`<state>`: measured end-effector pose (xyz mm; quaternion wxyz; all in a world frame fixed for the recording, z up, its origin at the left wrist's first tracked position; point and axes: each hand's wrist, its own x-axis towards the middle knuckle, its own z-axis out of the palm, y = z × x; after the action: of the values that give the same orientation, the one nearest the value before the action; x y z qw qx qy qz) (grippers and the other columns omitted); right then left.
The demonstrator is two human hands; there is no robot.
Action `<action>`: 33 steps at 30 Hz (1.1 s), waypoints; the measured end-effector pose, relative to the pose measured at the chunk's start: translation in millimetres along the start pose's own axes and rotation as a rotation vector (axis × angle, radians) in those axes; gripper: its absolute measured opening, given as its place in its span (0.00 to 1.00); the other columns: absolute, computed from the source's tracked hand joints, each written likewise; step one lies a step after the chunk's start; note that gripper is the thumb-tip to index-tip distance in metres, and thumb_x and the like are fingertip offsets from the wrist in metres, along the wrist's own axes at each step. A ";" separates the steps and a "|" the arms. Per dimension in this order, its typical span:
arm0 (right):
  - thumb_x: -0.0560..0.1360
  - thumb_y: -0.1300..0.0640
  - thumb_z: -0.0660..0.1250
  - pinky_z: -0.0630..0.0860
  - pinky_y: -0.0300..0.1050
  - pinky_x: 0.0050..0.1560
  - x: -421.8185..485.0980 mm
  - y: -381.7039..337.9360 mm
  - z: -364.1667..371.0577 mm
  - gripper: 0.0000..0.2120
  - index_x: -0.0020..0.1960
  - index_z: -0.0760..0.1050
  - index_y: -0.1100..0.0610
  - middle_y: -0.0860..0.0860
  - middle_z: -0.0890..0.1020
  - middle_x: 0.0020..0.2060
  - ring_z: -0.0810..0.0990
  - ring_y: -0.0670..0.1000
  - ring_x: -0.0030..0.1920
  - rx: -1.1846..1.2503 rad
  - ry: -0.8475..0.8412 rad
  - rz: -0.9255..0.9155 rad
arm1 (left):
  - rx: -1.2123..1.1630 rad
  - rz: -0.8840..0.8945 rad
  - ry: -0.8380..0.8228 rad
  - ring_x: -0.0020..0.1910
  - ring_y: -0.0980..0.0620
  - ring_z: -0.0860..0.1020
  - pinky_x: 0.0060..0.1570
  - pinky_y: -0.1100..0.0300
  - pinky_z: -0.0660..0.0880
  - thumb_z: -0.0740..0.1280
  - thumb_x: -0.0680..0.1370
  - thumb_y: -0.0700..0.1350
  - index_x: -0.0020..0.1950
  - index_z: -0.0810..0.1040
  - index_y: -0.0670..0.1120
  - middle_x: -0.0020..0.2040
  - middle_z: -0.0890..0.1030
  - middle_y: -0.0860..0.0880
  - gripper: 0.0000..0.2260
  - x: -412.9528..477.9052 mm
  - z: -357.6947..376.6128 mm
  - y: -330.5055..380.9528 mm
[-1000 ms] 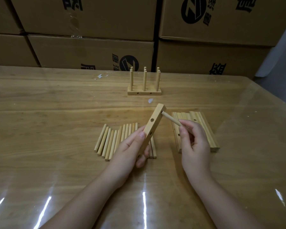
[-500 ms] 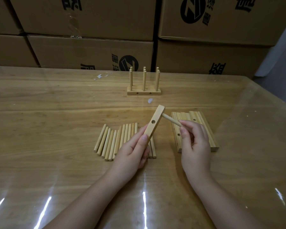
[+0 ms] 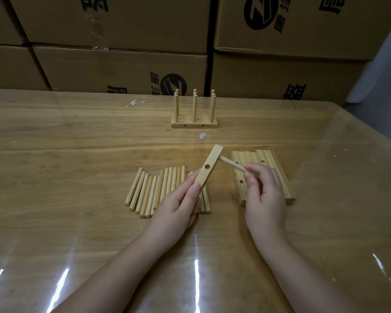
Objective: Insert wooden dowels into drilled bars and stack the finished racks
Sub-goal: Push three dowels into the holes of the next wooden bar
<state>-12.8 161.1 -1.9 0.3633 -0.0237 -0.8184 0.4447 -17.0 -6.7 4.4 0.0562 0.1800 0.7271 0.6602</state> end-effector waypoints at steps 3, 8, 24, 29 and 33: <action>0.77 0.63 0.61 0.76 0.53 0.46 -0.6 -0.8 -0.3 0.09 0.54 0.78 0.57 0.51 0.76 0.45 0.75 0.52 0.47 -0.019 0.012 -0.019 | 0.012 -0.006 0.004 0.26 0.60 0.67 0.27 0.68 0.66 0.56 0.75 0.55 0.70 0.68 0.59 0.29 0.68 0.55 0.22 -0.3 0.5 0.1; 0.77 0.64 0.61 0.75 0.51 0.44 -0.9 -2.5 -0.3 0.08 0.53 0.78 0.58 0.50 0.76 0.44 0.75 0.53 0.45 -0.051 0.018 -0.051 | 0.032 -0.012 0.002 0.27 0.61 0.67 0.28 0.68 0.66 0.56 0.75 0.56 0.67 0.68 0.63 0.29 0.69 0.57 0.20 -0.8 0.6 0.1; 0.78 0.60 0.61 0.75 0.56 0.46 -0.7 -0.5 -1.2 0.08 0.53 0.78 0.56 0.46 0.78 0.44 0.77 0.51 0.47 0.006 -0.039 -0.001 | 0.043 -0.036 -0.022 0.25 0.61 0.68 0.26 0.69 0.66 0.55 0.81 0.48 0.66 0.68 0.64 0.29 0.69 0.55 0.16 -1.6 -2.6 0.9; 0.78 0.60 0.62 0.76 0.52 0.46 -1.2 0.2 -0.8 0.08 0.53 0.78 0.55 0.43 0.78 0.43 0.77 0.48 0.46 0.010 -0.049 0.021 | 0.067 -0.033 -0.015 0.26 0.62 0.68 0.26 0.69 0.66 0.56 0.81 0.48 0.64 0.68 0.66 0.28 0.70 0.57 0.15 -2.4 -2.6 0.9; 0.78 0.57 0.61 0.75 0.46 0.44 -1.0 1.6 -1.0 0.07 0.53 0.77 0.52 0.42 0.78 0.43 0.77 0.49 0.46 0.013 -0.071 0.063 | 0.088 -0.034 -0.019 0.26 0.62 0.69 0.27 0.69 0.67 0.55 0.81 0.49 0.63 0.67 0.68 0.28 0.70 0.58 0.15 -2.8 -3.5 1.3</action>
<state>-11.9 162.4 -3.4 0.3199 -0.0312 -0.8266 0.4620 -15.2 -10.8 5.7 0.0663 0.1759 0.7577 0.6249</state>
